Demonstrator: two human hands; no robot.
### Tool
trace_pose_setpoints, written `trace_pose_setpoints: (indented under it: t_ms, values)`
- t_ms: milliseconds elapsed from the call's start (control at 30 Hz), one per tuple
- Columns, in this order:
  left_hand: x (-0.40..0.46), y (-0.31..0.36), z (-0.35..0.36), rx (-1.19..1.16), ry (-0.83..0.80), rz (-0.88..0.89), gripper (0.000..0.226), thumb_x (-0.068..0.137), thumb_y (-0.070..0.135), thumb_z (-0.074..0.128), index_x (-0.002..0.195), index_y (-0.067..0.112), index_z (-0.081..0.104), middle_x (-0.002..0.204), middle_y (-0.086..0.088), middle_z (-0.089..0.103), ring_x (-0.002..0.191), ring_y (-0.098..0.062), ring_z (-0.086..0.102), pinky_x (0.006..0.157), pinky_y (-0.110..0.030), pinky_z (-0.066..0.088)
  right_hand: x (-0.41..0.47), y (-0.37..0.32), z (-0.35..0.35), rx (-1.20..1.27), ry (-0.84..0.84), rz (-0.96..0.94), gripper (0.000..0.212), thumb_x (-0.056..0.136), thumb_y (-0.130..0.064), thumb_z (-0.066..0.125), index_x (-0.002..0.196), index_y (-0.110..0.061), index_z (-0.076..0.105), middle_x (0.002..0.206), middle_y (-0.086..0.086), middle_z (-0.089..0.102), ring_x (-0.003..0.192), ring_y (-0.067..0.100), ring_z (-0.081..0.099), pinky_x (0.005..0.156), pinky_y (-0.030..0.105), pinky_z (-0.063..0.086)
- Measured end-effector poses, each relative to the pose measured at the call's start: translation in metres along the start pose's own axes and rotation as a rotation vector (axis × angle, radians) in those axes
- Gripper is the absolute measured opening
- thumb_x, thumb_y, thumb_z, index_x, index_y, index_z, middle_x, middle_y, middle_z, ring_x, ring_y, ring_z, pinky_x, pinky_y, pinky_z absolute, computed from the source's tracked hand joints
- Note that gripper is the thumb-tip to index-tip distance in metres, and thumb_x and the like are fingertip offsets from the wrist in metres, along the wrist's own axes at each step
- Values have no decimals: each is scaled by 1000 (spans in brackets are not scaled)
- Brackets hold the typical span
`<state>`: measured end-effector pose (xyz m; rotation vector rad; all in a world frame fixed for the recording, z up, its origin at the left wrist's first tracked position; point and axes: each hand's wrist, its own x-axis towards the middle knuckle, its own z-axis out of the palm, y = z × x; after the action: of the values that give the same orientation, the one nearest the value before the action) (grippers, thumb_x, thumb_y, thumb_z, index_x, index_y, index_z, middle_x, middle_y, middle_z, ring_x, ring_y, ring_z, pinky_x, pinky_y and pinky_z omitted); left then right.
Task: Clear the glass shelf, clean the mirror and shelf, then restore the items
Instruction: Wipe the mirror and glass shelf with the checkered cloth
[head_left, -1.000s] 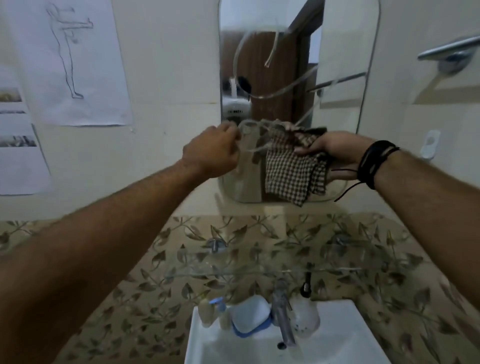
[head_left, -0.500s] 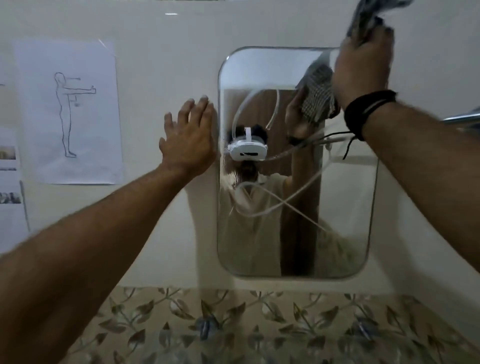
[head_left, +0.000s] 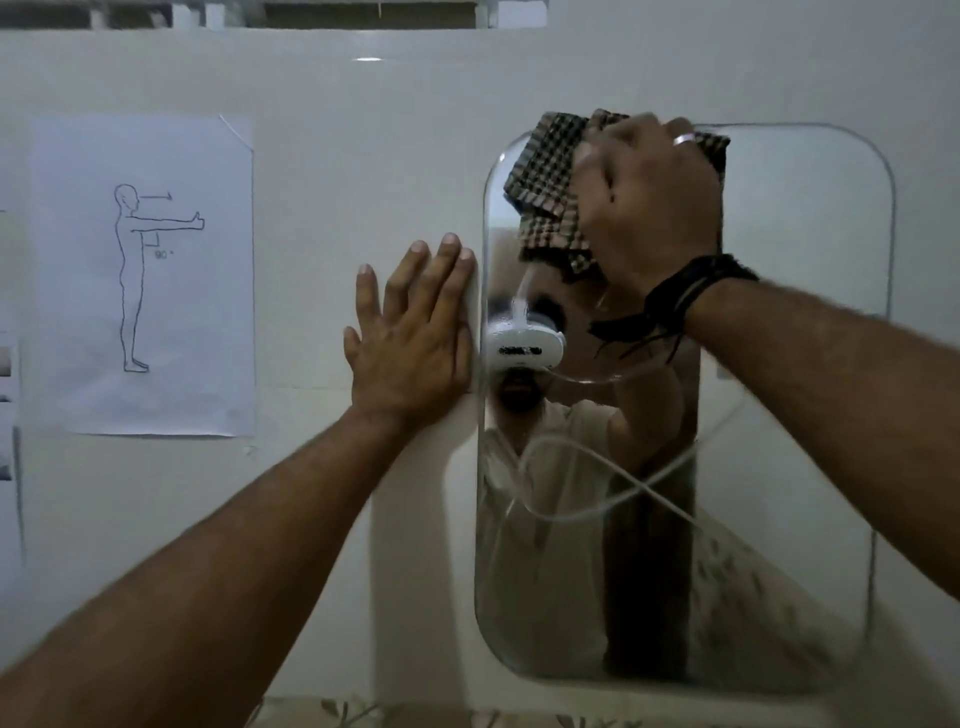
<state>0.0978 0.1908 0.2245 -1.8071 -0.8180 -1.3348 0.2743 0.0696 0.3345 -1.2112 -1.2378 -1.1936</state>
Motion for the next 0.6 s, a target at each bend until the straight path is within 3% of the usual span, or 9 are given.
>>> trace_pose_setpoints:
  t_ms: [100,233,333,433,600]
  values:
    - [0,-2,3,-14,13,-5,62,97,40,26,155,23,17,163,2,17,150,-19,10,117,-60,7,9,1,10,-149,1,5,45,95,-40,31,125,-17,55,130,7,53,122,29,45,99,47,39]
    - [-1,-3,6,-19,44,8,60,98,41,23,155,22,18,163,1,19,150,-20,11,117,-61,9,-2,-3,28,-328,9,61,50,97,-45,27,143,-30,39,143,6,39,137,28,33,107,59,29]
    - [0,-3,7,-31,71,13,60,98,40,25,154,21,20,162,0,20,150,-20,12,117,-61,8,0,-7,33,-338,60,110,50,96,-47,26,142,-35,40,136,9,44,132,31,38,108,63,26]
    - [1,-3,6,-35,69,14,60,97,40,26,154,21,20,162,0,21,150,-21,13,117,-61,8,1,-16,41,-346,71,118,53,97,-47,25,145,-28,38,137,9,44,133,30,38,108,64,25]
    - [2,-4,4,-12,44,16,61,97,40,27,155,21,17,163,0,17,151,-21,10,117,-61,7,-2,-30,46,-209,68,63,57,95,-51,26,144,-25,39,142,0,43,135,21,38,113,59,22]
